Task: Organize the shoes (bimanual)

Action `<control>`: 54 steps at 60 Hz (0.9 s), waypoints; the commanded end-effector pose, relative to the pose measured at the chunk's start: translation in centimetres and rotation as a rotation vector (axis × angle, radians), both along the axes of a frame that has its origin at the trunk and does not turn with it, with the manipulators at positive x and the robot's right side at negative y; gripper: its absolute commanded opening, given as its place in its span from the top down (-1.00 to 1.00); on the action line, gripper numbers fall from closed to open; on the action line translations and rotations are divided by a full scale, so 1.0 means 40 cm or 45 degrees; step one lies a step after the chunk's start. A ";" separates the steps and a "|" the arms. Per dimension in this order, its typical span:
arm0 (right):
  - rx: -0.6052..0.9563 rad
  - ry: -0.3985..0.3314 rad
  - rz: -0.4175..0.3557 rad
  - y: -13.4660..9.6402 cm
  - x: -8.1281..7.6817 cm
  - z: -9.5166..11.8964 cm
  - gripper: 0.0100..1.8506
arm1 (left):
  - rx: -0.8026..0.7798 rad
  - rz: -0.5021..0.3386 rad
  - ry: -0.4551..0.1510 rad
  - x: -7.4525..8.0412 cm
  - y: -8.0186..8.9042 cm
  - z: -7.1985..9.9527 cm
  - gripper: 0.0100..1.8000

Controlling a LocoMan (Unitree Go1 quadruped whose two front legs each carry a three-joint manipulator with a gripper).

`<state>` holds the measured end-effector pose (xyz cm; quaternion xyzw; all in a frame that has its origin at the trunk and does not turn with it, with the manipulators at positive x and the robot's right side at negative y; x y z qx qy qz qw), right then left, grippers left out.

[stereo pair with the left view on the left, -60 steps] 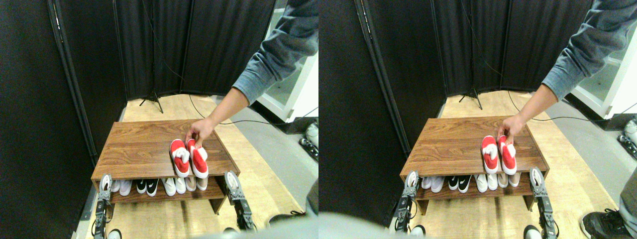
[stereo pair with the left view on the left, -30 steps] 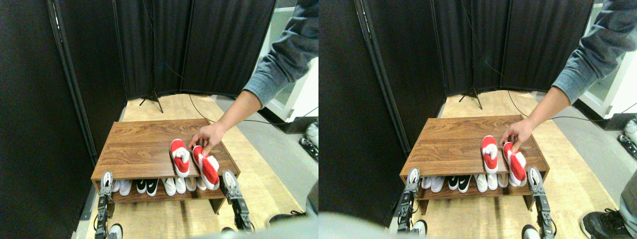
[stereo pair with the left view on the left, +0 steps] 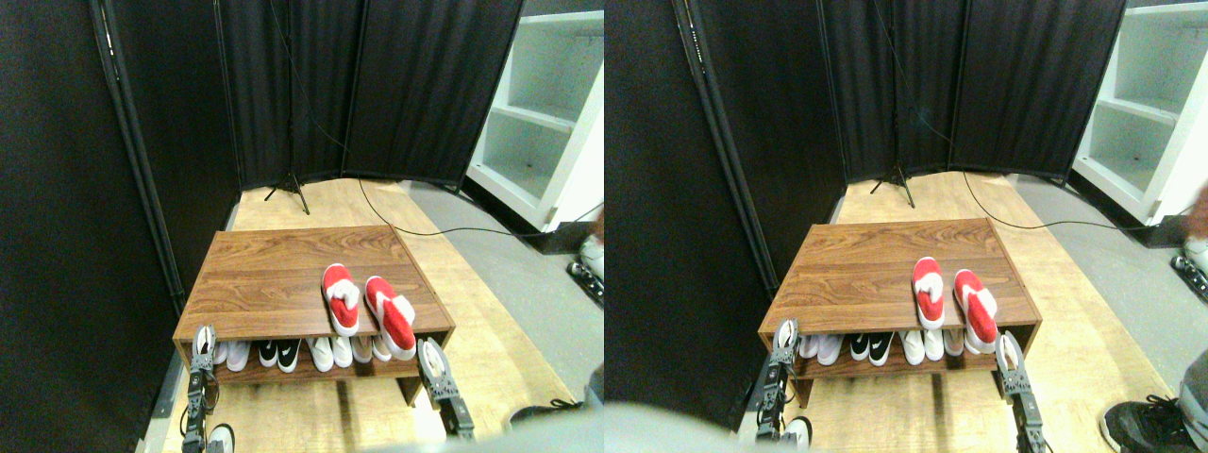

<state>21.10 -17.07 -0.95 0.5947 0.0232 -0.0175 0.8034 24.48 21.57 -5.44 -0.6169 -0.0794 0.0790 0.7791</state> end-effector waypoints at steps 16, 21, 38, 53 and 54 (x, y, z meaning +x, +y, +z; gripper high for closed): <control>-0.154 0.076 0.106 0.020 0.027 -0.023 -0.75 | 0.004 -0.009 -0.043 -0.002 0.002 0.014 0.95; -0.170 0.088 0.114 0.019 0.042 -0.040 -0.82 | 0.022 -0.005 -0.039 -0.002 0.003 0.016 0.94; -0.111 0.115 0.089 0.012 0.114 -0.072 -0.72 | 0.025 -0.001 -0.036 0.001 0.007 0.016 0.93; -0.059 0.141 0.082 0.018 0.172 -0.091 -0.66 | 0.024 0.013 -0.035 -0.001 0.013 0.016 0.93; -0.047 0.144 0.079 0.020 0.176 -0.092 -0.66 | 0.025 0.009 -0.035 -0.002 0.014 0.015 0.94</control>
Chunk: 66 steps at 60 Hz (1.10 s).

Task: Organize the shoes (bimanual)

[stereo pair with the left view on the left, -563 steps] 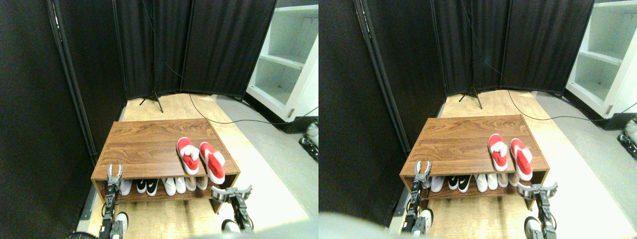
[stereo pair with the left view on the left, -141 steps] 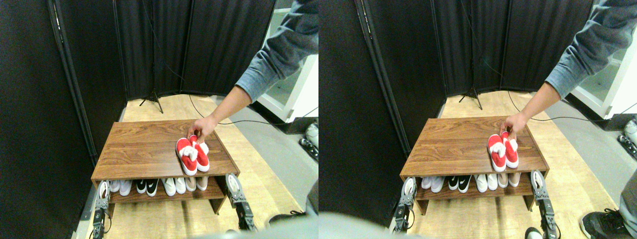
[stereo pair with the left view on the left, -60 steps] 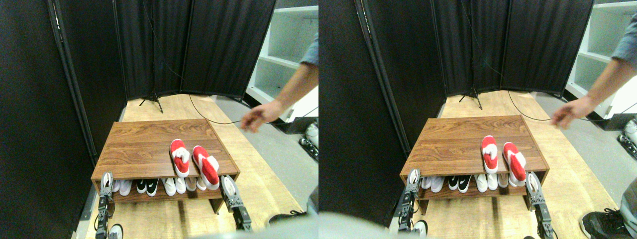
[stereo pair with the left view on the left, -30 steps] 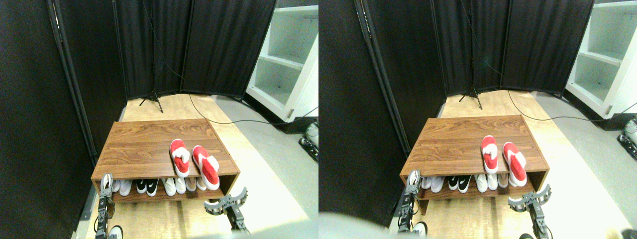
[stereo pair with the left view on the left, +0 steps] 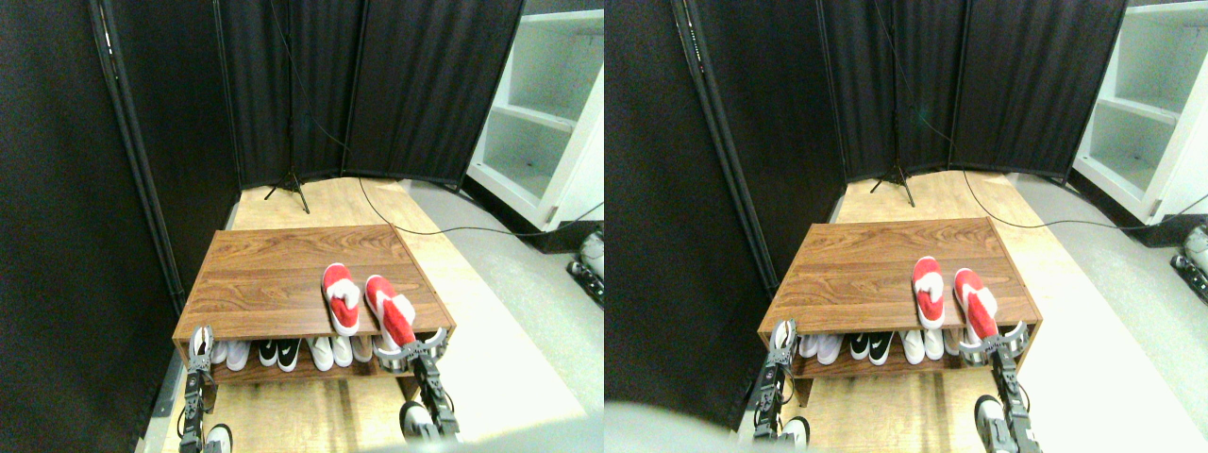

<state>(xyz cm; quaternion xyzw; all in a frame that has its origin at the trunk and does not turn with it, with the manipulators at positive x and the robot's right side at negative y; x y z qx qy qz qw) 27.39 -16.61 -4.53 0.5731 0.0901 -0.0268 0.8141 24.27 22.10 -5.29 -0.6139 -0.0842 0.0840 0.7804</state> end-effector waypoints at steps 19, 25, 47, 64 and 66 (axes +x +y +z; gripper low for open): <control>0.077 0.066 -0.005 0.032 0.070 -0.025 -0.68 | 0.025 -0.009 -0.055 0.000 0.012 0.010 0.94; 0.116 0.093 -0.010 0.037 0.084 -0.037 -0.64 | 0.023 -0.009 -0.056 -0.001 0.016 0.005 0.94; 0.087 0.094 -0.029 0.033 0.081 -0.050 -0.59 | 0.020 -0.007 -0.058 -0.009 0.021 0.000 0.95; 0.121 0.014 0.021 0.024 0.016 -0.007 -0.62 | 0.000 -0.015 -0.058 -0.009 0.019 -0.003 0.95; 0.097 0.010 0.019 0.019 0.005 -0.001 -0.60 | 0.006 -0.016 -0.059 -0.009 0.019 -0.004 0.95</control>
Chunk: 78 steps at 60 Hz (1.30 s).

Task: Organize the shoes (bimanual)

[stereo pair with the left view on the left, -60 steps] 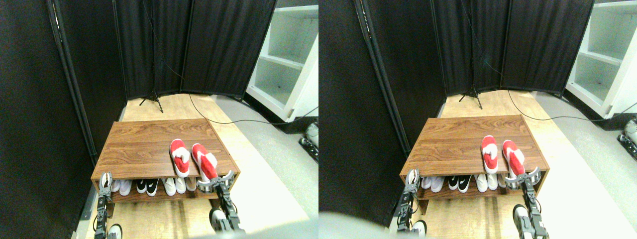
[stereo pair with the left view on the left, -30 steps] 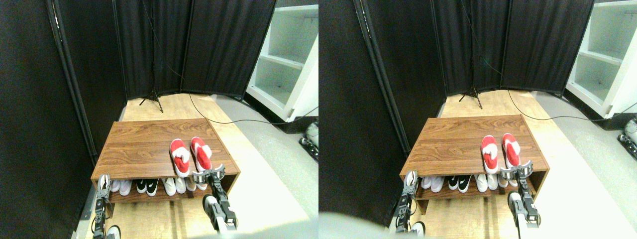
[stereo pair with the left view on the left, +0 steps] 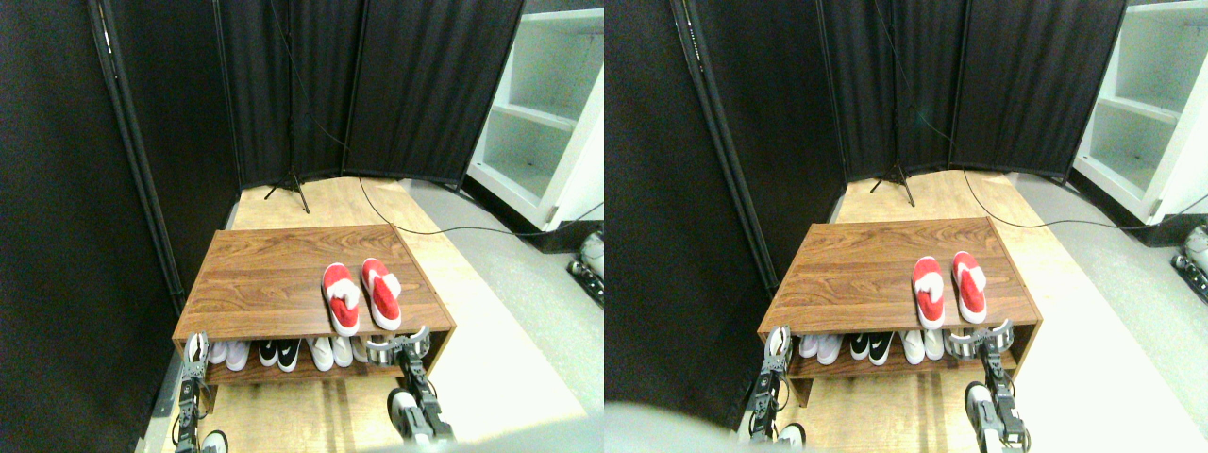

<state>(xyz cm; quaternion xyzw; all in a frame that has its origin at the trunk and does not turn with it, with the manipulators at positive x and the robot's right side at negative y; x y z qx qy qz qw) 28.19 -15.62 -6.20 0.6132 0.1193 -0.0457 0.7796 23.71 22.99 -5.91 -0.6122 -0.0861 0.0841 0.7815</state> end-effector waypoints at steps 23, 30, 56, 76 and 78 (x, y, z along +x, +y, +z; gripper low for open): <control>-0.184 -0.166 -0.182 -0.135 -0.112 0.127 -0.05 | 0.000 -0.004 -0.059 0.008 -0.012 0.016 0.94; -0.224 -0.229 -0.290 -0.166 -0.107 0.144 0.53 | 0.000 0.002 -0.065 0.008 -0.015 0.019 0.94; -0.344 -0.308 -0.442 -0.227 0.076 0.160 1.00 | 0.027 0.008 -0.061 0.006 -0.022 0.025 0.92; -0.250 -0.217 -0.495 -0.242 0.189 0.097 1.00 | 0.049 0.014 -0.071 -0.004 -0.023 0.032 0.93; -0.261 -0.194 -0.505 -0.238 0.192 0.089 1.00 | 0.052 0.020 -0.074 -0.006 -0.023 0.034 0.93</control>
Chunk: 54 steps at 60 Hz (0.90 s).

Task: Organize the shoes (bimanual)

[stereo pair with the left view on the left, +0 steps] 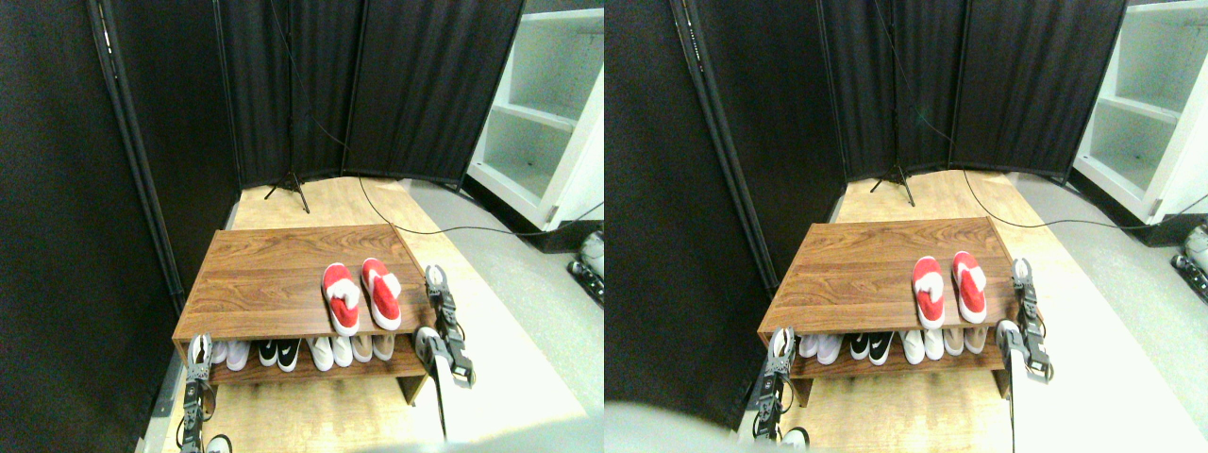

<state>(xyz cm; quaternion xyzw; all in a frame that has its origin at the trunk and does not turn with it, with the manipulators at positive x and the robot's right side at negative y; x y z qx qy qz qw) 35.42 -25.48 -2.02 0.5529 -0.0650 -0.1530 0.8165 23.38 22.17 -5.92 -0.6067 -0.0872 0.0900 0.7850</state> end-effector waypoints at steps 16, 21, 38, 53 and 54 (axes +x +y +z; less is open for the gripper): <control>0.021 0.090 0.015 0.058 0.012 -0.046 1.00 | 0.056 -0.023 -0.101 -0.009 -0.004 0.054 0.94; -0.024 0.117 0.036 0.077 0.011 -0.045 1.00 | 0.052 -0.012 -0.104 -0.012 -0.006 0.059 0.95; -0.053 0.185 0.132 0.133 0.010 -0.052 1.00 | 0.045 -0.009 -0.113 -0.020 0.006 0.048 0.93; -0.002 0.199 0.161 0.169 0.005 -0.066 1.00 | 0.046 -0.003 -0.123 -0.023 0.005 0.044 0.92; 0.004 0.199 0.158 0.173 0.004 -0.065 1.00 | 0.045 0.001 -0.124 -0.023 0.004 0.044 0.92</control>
